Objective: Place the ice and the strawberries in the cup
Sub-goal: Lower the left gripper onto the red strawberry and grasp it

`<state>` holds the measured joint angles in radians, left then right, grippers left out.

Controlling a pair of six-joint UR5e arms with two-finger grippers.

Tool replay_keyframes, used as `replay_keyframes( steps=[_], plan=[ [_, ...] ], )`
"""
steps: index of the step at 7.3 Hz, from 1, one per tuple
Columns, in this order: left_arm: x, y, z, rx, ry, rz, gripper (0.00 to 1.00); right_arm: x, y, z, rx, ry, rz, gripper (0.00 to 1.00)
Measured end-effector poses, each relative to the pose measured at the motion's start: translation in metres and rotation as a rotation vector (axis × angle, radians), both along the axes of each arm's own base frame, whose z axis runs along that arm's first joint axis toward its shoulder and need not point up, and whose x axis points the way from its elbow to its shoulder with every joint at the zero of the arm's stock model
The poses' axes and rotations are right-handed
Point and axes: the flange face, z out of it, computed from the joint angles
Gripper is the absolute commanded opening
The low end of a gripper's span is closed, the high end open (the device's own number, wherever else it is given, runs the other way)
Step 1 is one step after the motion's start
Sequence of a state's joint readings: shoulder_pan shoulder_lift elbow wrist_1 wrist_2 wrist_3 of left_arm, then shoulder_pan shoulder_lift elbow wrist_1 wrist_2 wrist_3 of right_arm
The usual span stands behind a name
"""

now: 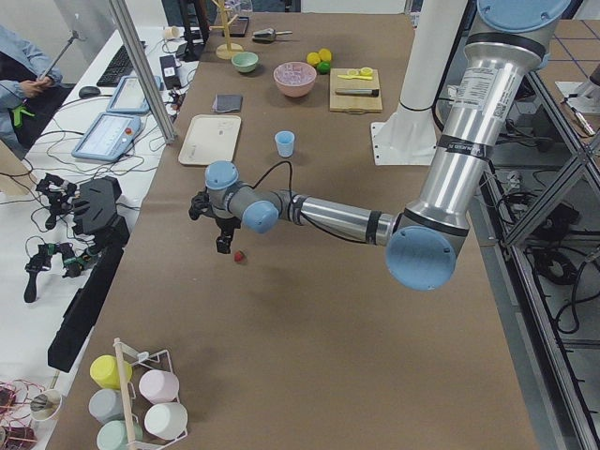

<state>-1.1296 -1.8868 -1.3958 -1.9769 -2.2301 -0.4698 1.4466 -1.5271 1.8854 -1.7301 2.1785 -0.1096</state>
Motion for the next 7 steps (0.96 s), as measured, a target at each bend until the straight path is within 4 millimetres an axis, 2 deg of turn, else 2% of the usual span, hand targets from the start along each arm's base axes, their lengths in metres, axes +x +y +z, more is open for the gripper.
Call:
replay_keyframes(
  steps=[1, 2, 4, 6, 7],
  plan=[
    [0.011, -0.005, 0.001, 0.002, -0.012, 0.006, 0.98, 0.025, 0.012, 0.021, -0.017, 0.006, 0.010, 0.99],
    [0.018, -0.005, 0.004, 0.009, -0.021, 0.012, 0.98, 0.037, 0.024, 0.039, -0.047, -0.006, 0.019, 0.99],
    [0.041, 0.005, 0.017, 0.042, -0.067, 0.023, 0.98, 0.044, 0.043, 0.066, -0.102, -0.045, 0.027, 0.99],
    [0.047, 0.013, 0.036, 0.055, -0.085, 0.027, 0.98, 0.046, 0.051, 0.076, -0.123, -0.052, 0.031, 0.99],
    [0.047, 0.015, 0.047, 0.067, -0.081, 0.026, 0.95, 0.046, 0.053, 0.078, -0.126, -0.052, 0.031, 0.99]
  ],
)
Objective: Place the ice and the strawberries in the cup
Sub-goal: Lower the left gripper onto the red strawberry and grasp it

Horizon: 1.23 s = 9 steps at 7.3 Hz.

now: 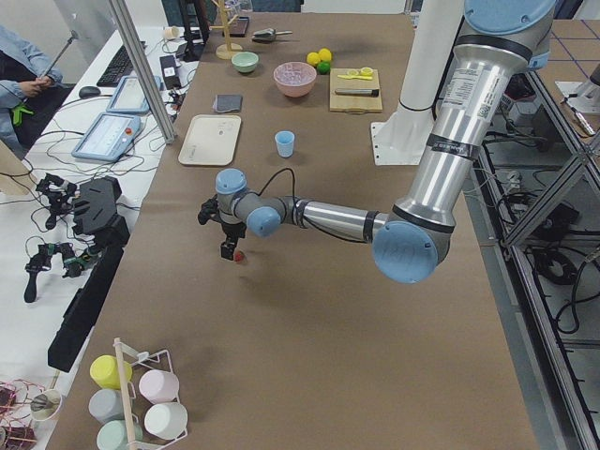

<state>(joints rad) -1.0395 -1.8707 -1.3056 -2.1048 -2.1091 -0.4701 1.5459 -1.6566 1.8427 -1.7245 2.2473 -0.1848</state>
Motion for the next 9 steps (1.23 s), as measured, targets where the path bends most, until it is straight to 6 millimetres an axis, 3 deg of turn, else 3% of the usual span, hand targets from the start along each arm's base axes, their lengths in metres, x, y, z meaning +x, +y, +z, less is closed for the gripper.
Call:
replay_keyframes(
  steps=[2, 5, 6, 8, 9],
  plan=[
    [0.0002, 0.0012, 0.0069, 0.000, 0.015, -0.020, 0.77, 0.0009, 0.0006, 0.0007, 0.000, 0.000, 0.001, 0.99],
    [0.0066, 0.0052, 0.0102, 0.013, 0.032, -0.021, 0.76, 0.0023, 0.0014, 0.0015, 0.000, 0.003, 0.003, 0.99],
    [0.0079, 0.0059, 0.0101, 0.015, 0.035, -0.019, 0.59, 0.0025, 0.0019, 0.0021, -0.002, 0.004, 0.003, 0.99],
    [0.0085, 0.0063, 0.0094, 0.016, 0.038, -0.018, 0.10, 0.0025, 0.0031, 0.0028, -0.003, 0.003, 0.004, 0.99],
    [0.0088, 0.0066, 0.0084, 0.015, 0.042, -0.016, 0.00, 0.0025, 0.0032, 0.0031, -0.004, 0.003, 0.003, 1.00]
  ],
)
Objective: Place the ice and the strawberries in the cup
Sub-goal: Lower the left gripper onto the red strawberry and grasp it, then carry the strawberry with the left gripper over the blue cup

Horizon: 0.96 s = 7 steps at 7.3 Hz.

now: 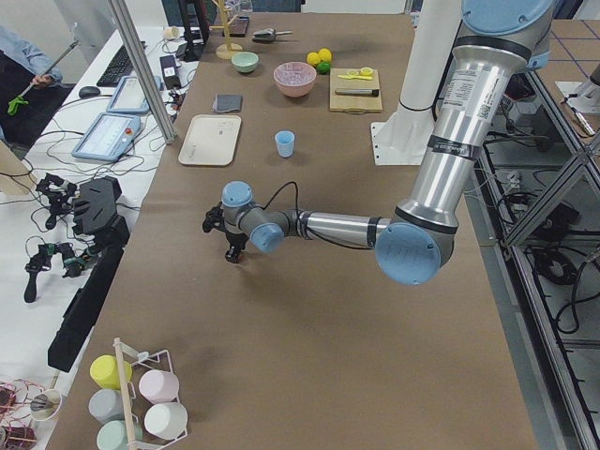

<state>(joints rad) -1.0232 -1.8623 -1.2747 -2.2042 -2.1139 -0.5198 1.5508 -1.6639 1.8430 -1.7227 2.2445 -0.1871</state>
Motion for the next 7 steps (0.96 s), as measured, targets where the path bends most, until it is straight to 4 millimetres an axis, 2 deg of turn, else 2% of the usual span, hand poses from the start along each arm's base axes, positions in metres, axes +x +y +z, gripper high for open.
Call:
replay_keyframes(
  steps=[2, 3, 5, 7],
  plan=[
    [-0.002, -0.001, -0.009, -0.001, 0.018, -0.008, 0.00, 0.000, 0.001, 0.001, -0.002, 0.001, -0.001, 1.00],
    [-0.005, -0.001, -0.023, -0.012, 0.053, -0.019, 0.00, 0.000, 0.002, 0.003, -0.006, 0.003, -0.001, 1.00],
    [-0.006, 0.003, -0.071, -0.072, 0.165, -0.067, 0.00, 0.001, 0.005, 0.007, -0.013, 0.005, -0.004, 1.00],
    [0.018, 0.022, -0.141, -0.169, 0.287, -0.148, 0.00, 0.000, 0.010, 0.014, -0.033, 0.001, 0.000, 1.00]
  ],
)
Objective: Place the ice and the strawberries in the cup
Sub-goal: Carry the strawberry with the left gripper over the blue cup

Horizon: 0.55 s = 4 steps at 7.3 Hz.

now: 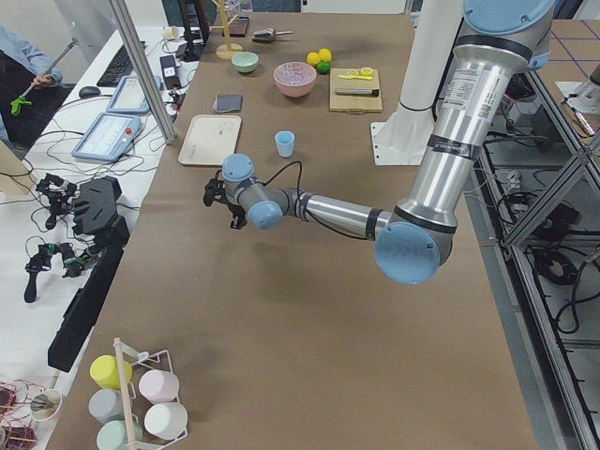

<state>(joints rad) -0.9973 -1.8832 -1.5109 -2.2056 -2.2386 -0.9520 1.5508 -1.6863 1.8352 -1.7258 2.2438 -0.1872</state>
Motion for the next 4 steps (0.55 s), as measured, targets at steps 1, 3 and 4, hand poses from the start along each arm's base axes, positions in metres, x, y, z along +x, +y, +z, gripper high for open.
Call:
replay_keyframes(
  steps=[1, 3, 4],
  plan=[
    [0.021, 0.013, -0.041, -0.056, 0.065, -0.028, 0.00, 0.000, 0.003, 0.009, -0.021, -0.005, 0.001, 1.00],
    [0.081, 0.036, -0.122, -0.146, 0.173, -0.073, 0.00, -0.001, 0.006, 0.030, -0.065, -0.013, 0.003, 1.00],
    [0.114, 0.048, -0.157, -0.172, 0.212, -0.097, 0.00, -0.001, 0.009, 0.041, -0.088, -0.015, 0.003, 1.00]
  ],
)
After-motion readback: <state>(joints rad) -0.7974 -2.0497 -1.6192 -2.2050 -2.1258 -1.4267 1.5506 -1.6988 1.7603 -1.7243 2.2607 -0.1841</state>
